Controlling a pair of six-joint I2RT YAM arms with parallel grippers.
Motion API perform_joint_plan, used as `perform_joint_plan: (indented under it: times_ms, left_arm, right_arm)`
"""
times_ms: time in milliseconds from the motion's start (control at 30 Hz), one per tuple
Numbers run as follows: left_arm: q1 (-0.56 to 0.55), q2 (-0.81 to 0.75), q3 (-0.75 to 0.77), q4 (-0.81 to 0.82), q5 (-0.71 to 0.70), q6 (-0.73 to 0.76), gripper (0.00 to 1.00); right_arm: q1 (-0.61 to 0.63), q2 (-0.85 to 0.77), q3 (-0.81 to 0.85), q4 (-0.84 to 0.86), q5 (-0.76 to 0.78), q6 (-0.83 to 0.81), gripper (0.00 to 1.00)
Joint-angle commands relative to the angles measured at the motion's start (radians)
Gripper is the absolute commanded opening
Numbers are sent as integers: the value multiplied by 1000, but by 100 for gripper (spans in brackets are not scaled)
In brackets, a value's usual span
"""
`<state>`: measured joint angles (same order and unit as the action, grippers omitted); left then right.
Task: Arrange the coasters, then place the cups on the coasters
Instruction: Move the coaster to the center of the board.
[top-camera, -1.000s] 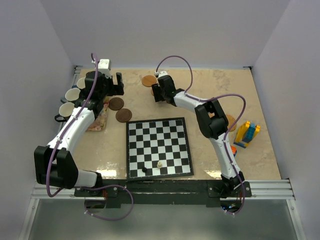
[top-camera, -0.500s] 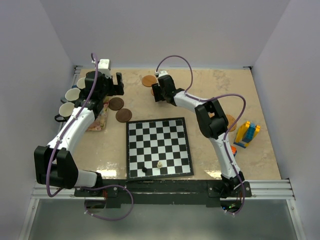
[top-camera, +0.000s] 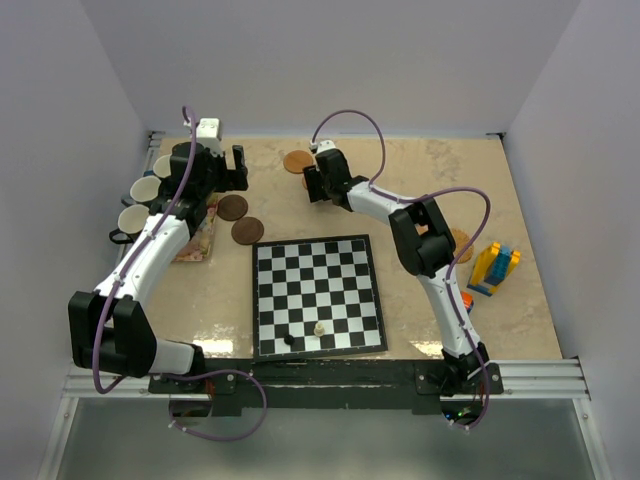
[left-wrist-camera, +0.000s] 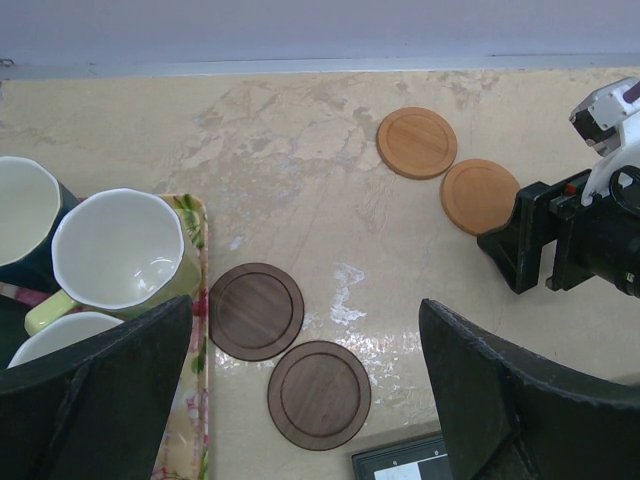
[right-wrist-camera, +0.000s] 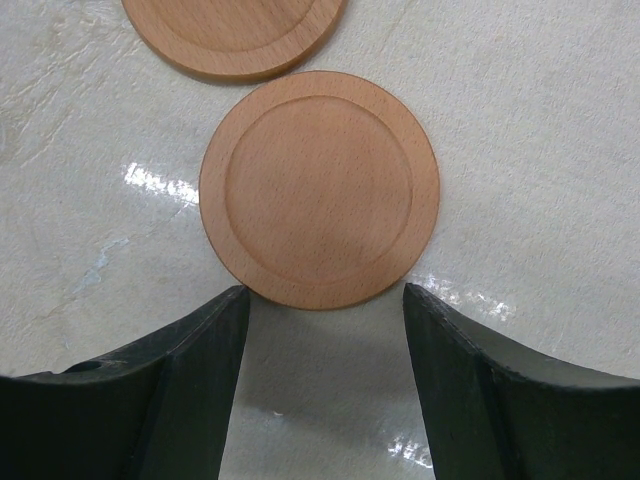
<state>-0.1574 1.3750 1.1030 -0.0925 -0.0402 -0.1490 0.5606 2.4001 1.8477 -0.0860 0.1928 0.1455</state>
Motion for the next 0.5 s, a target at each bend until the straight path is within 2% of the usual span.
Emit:
perform_joint_plan:
  times_ms: [0,33,100,167,467]
  left_arm:
    - [1,1,12,31,5,-15,100]
    - [1,1,12,31,3,-15,100]
    - [1,1,14,30,5,-15,100]
    - [1,1,14,30,2,-15,100]
    - [1,-1,14,30,0,-15,100]
  right_arm:
    - [-10,34,16,-23,11,8,68]
    - [-10,30,13,-23,7,6,70]
    - [-10,18,2,-20,-16,0,81]
    - [-11,-4,-14,-9,-59,-6,88]
    - [-14,-159,-33,-20,-96,-1,94]
